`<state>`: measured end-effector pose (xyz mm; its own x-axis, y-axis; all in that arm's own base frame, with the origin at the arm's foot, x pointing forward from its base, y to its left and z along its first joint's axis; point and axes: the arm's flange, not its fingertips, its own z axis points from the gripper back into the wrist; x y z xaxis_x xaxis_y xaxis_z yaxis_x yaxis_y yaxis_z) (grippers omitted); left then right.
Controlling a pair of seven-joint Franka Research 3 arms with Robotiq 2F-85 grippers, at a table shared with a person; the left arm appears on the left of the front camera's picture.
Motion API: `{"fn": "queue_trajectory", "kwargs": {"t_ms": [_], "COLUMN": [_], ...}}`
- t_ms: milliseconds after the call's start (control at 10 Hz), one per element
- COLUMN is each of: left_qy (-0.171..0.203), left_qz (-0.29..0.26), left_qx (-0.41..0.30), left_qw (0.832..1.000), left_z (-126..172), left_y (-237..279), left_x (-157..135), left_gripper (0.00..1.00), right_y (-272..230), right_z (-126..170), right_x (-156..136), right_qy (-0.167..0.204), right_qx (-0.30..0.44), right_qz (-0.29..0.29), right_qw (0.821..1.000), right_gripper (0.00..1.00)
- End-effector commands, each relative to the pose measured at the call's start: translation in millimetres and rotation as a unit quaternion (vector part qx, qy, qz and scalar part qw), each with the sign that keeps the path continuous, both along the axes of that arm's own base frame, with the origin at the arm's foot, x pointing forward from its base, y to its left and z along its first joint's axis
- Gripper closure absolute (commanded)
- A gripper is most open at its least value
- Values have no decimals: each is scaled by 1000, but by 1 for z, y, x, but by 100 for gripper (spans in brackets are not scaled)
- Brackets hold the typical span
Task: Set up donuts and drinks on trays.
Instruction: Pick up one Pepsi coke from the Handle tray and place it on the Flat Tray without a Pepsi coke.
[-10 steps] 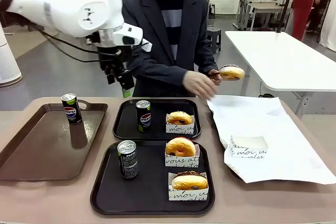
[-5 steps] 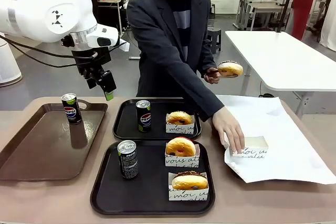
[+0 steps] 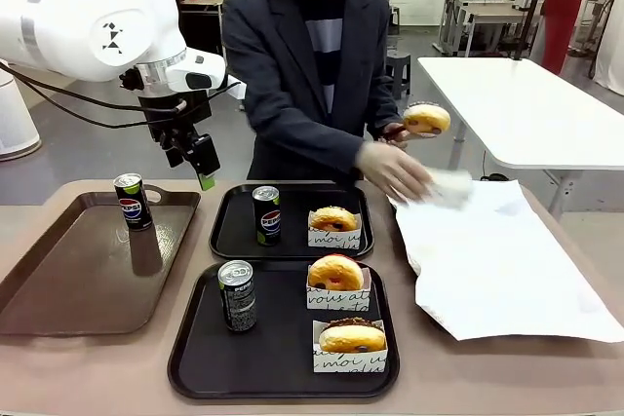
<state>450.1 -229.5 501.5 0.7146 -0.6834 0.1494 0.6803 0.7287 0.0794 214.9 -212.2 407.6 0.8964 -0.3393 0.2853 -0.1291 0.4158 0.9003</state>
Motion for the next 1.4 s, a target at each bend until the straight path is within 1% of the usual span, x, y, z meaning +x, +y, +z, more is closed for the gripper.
{"fn": "queue_trajectory", "kwargs": {"t_ms": [0,200,300,400,500,600,700,800,900,1000,1100,1200,1300], "left_qy": [-1,0,21,40,67,113,147,168,186,194,168,177,180], "left_qz": [1,0,47,88,132,174,191,222,236,257,275,289,308], "left_qx": [4,0,-54,-100,-143,-196,-246,-299,-344,-413,-457,-475,-493], "left_qw": [1000,1000,997,990,979,958,939,913,889,852,829,812,794], "left_z": [1,0,23,34,43,46,35,14,5,0,-18,-30,-49], "left_y": [1,0,28,68,114,163,199,229,259,290,320,342,359], "left_x": [1,0,7,-6,-6,0,-2,-15,-3,0,-18,-10,-10], "left_gripper": [0,0,0,0,0,0,0,0,0,0,0,0,0], "right_y": [0,0,0,0,0,0,0,0,0,0,0,0,0], "right_z": [1,1,1,1,1,1,1,1,1,1,1,1,1], "right_x": [3,3,3,3,3,3,3,3,3,3,3,3,3], "right_qy": [-16,-16,-16,-16,-16,-16,-16,-16,-16,-16,-16,-16,-16], "right_qx": [9,9,9,9,9,9,9,9,9,9,9,9,9], "right_qz": [-2,-2,-2,-2,-2,-2,-2,-2,-2,-2,-2,-2,-2], "right_qw": [1000,1000,1000,1000,1000,1000,1000,1000,1000,1000,1000,1000,1000], "right_gripper": [0,0,0,0,0,0,0,0,0,0,0,0,0]}}
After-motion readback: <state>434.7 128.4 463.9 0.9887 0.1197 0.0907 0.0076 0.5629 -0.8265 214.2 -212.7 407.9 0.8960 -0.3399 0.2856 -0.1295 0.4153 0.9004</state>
